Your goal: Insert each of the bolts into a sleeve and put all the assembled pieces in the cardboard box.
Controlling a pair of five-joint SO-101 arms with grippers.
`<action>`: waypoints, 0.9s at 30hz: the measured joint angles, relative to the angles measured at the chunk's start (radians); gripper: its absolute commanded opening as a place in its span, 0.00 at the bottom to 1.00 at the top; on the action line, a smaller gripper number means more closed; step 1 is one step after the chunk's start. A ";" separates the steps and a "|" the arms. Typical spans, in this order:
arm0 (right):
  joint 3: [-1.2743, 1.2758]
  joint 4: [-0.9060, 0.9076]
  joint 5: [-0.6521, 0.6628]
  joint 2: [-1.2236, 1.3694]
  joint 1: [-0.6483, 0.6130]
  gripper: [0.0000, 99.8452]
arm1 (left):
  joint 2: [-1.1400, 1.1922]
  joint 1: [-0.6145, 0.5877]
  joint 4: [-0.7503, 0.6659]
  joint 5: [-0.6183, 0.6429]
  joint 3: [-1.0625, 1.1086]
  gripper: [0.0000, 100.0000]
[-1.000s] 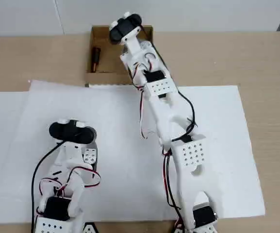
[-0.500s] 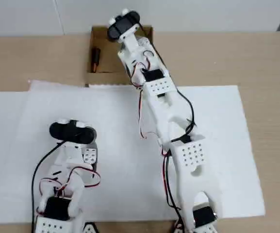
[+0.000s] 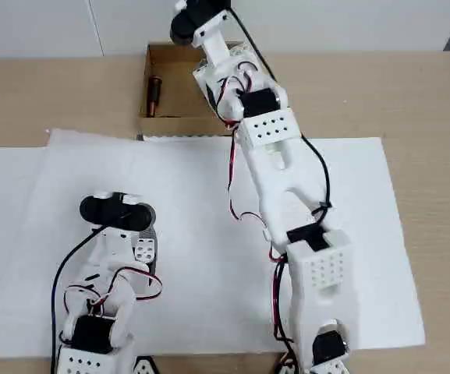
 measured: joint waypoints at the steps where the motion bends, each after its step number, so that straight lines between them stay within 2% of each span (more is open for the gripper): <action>1: 0.000 0.032 0.000 -0.021 0.000 0.00 | 0.000 0.000 0.000 0.000 0.000 0.01; 11: 0.000 0.396 0.000 -0.267 0.008 0.00 | 0.000 0.000 0.000 0.000 0.000 0.01; 18: 0.000 0.605 0.000 -0.391 0.066 0.00 | 0.000 0.000 0.000 0.000 0.000 0.01; 27: 0.000 0.865 -0.110 -0.585 0.144 0.00 | 0.000 0.000 0.000 0.000 0.000 0.01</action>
